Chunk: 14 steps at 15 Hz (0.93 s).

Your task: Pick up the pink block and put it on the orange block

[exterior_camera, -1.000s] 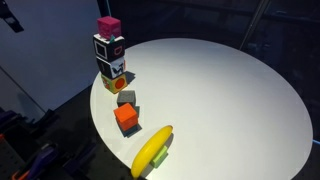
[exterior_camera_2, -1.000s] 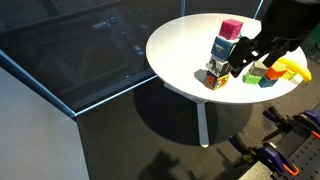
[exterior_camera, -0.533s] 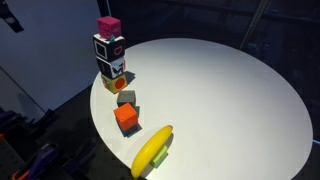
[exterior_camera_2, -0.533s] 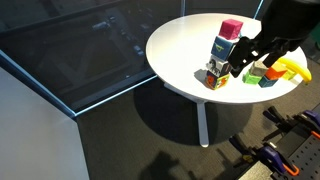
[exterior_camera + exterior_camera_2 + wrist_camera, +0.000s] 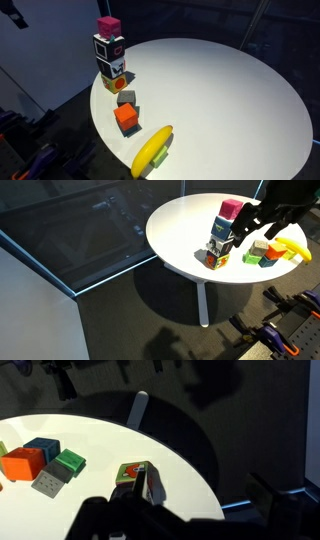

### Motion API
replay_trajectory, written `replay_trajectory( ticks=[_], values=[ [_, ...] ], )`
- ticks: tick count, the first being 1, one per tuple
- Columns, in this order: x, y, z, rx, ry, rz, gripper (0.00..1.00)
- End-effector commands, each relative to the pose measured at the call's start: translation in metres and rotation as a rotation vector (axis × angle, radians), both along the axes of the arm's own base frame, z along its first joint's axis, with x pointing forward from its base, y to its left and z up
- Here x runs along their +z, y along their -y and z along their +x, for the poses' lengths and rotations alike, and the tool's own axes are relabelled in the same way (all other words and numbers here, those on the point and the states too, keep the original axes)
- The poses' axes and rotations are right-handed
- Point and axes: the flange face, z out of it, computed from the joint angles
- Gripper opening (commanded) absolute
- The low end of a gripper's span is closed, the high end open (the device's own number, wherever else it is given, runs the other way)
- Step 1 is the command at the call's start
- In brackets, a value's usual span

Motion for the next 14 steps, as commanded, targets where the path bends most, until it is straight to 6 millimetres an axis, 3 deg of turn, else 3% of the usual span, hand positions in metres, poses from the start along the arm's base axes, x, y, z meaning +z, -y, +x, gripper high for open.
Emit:
replay_trajectory(
  ticks=[1, 14],
  values=[
    [0.02, 0.015, 0.011, 0.014, 0.0, 0.074, 1.0],
    [0.061, 0.099, 0.041, 0.13, -0.036, 0.215, 1.0]
  ],
)
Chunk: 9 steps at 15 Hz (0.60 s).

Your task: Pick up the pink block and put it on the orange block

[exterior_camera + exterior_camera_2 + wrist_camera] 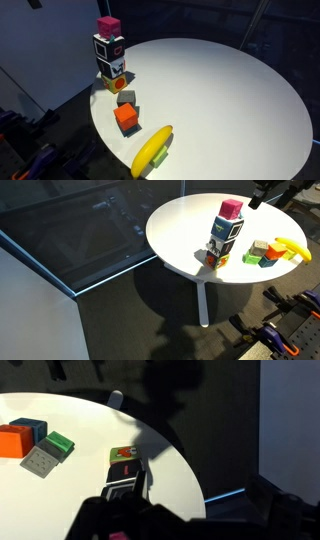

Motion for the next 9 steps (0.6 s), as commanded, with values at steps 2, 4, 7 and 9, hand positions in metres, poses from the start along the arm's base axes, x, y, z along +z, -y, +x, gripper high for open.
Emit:
replay_trajectory(
  ticks=[2, 4, 7, 9],
  values=[
    [0.011, 0.025, 0.01, 0.085, -0.043, 0.008, 1.0],
    [0.012, 0.038, 0.008, 0.098, -0.056, 0.001, 1.0],
    [0.015, 0.063, 0.004, 0.07, -0.062, -0.012, 1.0],
    [0.015, 0.08, 0.001, 0.037, -0.047, -0.024, 1.0]
  ],
)
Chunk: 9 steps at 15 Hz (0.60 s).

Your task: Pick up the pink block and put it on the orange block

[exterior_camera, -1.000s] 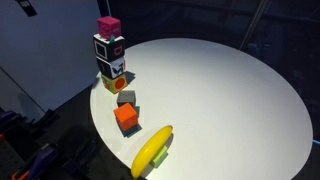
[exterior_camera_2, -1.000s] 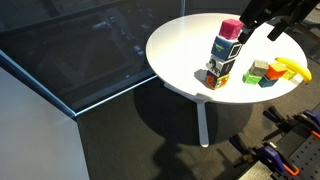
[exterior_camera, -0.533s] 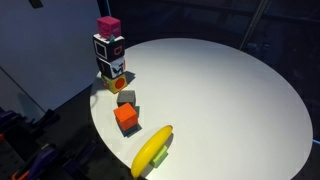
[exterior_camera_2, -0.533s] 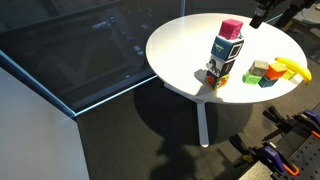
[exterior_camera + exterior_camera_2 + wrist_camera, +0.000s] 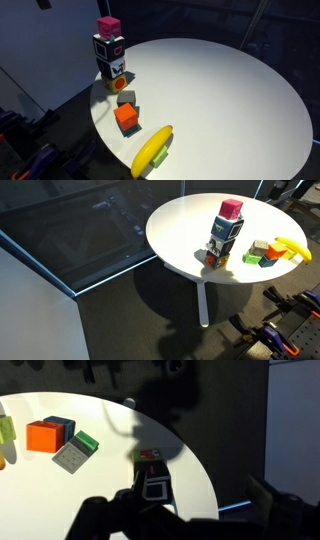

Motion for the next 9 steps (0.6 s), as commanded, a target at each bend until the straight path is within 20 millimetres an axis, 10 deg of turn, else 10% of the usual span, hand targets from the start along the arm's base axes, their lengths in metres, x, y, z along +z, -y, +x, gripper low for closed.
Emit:
replay_trajectory(
  ticks=[1, 9],
  values=[
    [0.008, 0.032, -0.003, -0.034, 0.019, -0.027, 1.0],
    [0.006, 0.09, -0.006, -0.203, 0.087, -0.036, 1.0]
  ],
)
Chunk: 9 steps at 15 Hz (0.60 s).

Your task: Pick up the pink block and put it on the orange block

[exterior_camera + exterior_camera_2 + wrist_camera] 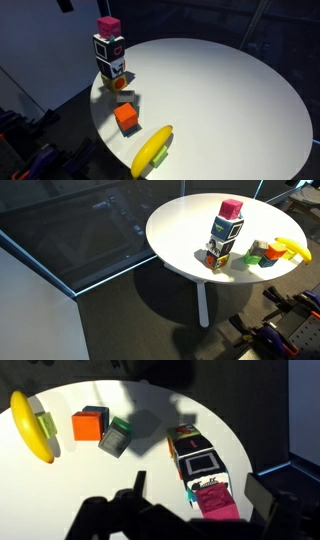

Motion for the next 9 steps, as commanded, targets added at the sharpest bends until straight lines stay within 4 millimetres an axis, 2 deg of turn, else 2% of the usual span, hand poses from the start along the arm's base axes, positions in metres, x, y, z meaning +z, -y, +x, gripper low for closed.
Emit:
replay_trajectory(
  ticks=[1, 9],
  values=[
    [0.001, 0.014, 0.001, -0.041, 0.023, -0.009, 1.0],
    [-0.002, 0.003, 0.032, -0.055, 0.019, -0.001, 1.0]
  ],
)
